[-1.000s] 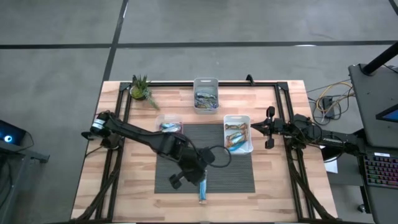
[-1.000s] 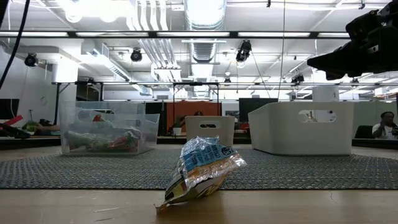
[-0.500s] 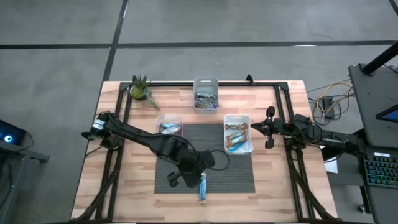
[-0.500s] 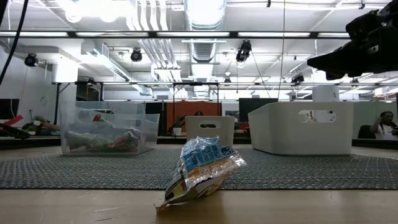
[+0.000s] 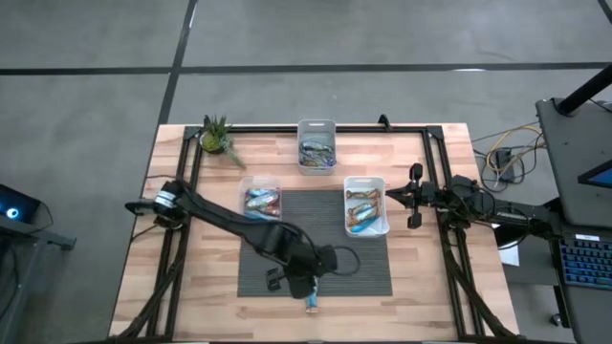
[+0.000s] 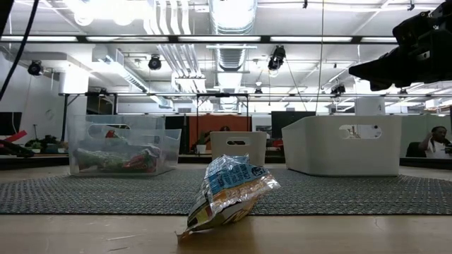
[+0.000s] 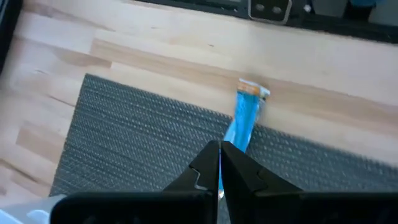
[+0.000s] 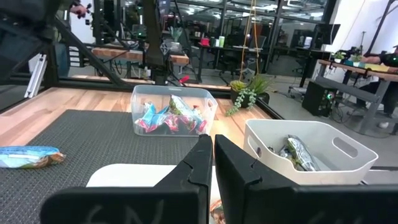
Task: Pick and place Granola Bars by type
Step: Put the yellow granola bar into the white bin
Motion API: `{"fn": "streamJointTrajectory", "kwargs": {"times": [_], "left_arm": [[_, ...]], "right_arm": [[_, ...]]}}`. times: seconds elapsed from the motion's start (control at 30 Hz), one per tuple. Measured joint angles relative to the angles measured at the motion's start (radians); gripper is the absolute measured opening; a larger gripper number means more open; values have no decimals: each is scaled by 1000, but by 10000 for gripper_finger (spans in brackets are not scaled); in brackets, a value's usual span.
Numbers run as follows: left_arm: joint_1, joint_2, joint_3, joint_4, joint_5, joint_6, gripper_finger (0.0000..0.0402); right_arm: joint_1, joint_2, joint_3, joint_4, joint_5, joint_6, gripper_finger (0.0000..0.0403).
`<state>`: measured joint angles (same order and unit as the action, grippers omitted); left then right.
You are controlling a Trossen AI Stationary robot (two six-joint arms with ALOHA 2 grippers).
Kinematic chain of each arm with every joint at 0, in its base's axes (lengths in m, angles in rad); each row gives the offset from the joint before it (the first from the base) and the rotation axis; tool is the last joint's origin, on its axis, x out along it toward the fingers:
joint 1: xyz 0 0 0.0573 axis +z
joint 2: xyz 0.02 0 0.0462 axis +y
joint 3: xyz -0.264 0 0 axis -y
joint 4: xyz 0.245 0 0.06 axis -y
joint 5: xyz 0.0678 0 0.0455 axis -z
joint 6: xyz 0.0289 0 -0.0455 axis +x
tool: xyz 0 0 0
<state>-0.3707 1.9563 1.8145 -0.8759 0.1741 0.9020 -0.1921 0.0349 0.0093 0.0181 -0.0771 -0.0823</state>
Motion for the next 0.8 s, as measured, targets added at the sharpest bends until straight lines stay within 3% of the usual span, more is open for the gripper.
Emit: {"fn": "streamJointTrajectory", "kwargs": {"times": [0.23, 0.63, 0.8], "left_arm": [[-5, 46, 5, 50, 0, -67, 12], [-5, 63, 3, 89, 0, -76, 153], [-5, 63, -5, 79, 0, -37, 175]], "right_arm": [[0, 0, 0, 0, 0, -1, 9], [0, 0, 0, 0, 0, 0, 9], [0, 0, 0, 0, 0, 0, 9]]}}
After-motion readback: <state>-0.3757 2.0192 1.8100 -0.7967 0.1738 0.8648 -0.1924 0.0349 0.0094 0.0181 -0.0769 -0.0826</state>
